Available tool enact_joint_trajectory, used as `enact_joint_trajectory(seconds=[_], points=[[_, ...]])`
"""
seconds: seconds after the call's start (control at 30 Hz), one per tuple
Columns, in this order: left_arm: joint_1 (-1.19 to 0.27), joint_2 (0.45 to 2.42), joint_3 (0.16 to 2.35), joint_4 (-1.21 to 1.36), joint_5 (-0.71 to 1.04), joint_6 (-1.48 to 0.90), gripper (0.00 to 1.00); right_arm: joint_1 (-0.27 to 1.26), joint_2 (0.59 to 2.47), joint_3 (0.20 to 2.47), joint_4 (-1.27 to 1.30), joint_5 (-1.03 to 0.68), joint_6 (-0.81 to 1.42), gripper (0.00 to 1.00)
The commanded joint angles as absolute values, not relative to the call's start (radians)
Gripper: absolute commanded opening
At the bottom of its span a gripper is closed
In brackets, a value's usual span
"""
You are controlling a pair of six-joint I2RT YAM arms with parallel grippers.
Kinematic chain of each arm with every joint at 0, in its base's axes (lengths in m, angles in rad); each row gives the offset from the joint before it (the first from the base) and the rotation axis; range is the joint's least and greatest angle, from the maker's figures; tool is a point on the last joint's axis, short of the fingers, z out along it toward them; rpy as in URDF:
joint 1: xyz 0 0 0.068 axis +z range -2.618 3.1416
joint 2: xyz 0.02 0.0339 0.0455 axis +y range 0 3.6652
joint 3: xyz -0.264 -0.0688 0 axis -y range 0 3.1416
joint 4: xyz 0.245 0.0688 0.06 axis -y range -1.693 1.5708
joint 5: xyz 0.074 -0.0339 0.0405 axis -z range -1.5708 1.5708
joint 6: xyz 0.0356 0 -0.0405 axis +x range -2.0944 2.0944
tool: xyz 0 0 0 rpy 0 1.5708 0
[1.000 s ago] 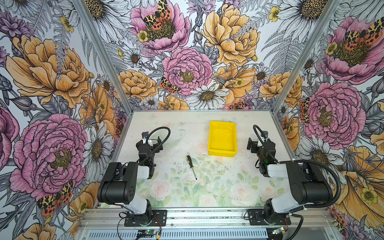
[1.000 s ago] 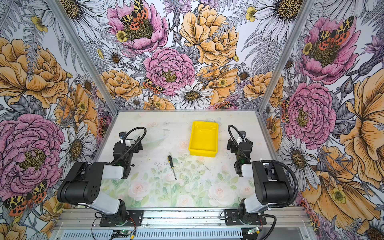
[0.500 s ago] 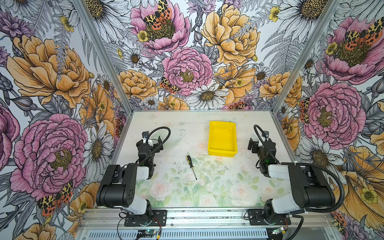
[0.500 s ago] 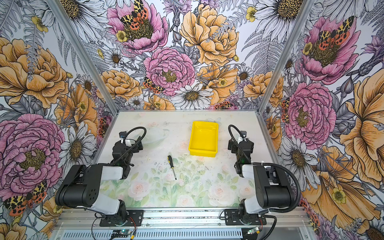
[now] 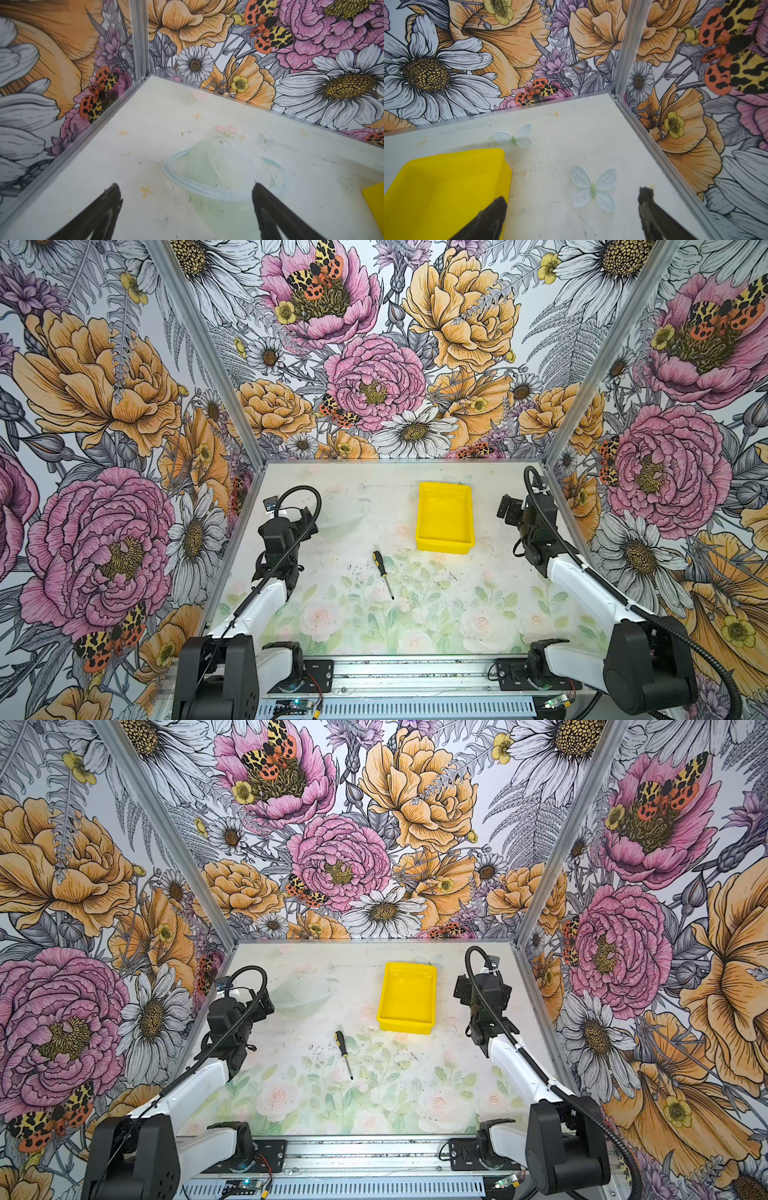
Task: Put the screwdriver in the bin
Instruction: 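Reach the left gripper over the screwdriver handle while the right arm moves toward the bin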
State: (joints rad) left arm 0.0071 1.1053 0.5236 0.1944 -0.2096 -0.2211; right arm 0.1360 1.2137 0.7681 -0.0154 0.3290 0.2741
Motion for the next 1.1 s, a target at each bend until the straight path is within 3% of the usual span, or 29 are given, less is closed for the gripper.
enact_joint_trajectory(seconds=[0.0, 0.13, 0.3, 0.5, 0.63, 0.9, 1.07], points=[[0.002, 1.060, 0.626, -0.087, -0.217, -0.346, 0.99, 0.201, 1.181, 0.824, -0.296, 0.345, 0.381, 0.99], [0.022, 1.071, 0.700, -0.260, -0.054, -0.396, 0.99, 0.332, 1.153, 0.831, -0.349, 0.333, 0.407, 1.00], [-0.036, 1.134, 0.723, -0.309, 0.077, -0.424, 0.99, 0.559, 1.210, 0.895, -0.359, 0.336, 0.276, 0.99], [-0.168, 1.190, 0.758, -0.349, 0.048, -0.476, 0.99, 0.675, 1.305, 0.963, -0.341, 0.210, 0.135, 0.99], [-0.254, 1.242, 0.815, -0.428, 0.057, -0.536, 0.99, 0.731, 1.342, 0.991, -0.328, 0.006, -0.014, 1.00], [-0.468, 1.364, 0.908, -0.557, -0.115, -0.663, 0.99, 0.780, 1.271, 0.905, -0.309, -0.206, -0.106, 1.00], [-0.545, 1.440, 0.934, -0.561, -0.136, -0.760, 0.99, 0.783, 1.122, 0.774, -0.307, -0.257, -0.074, 1.00]])
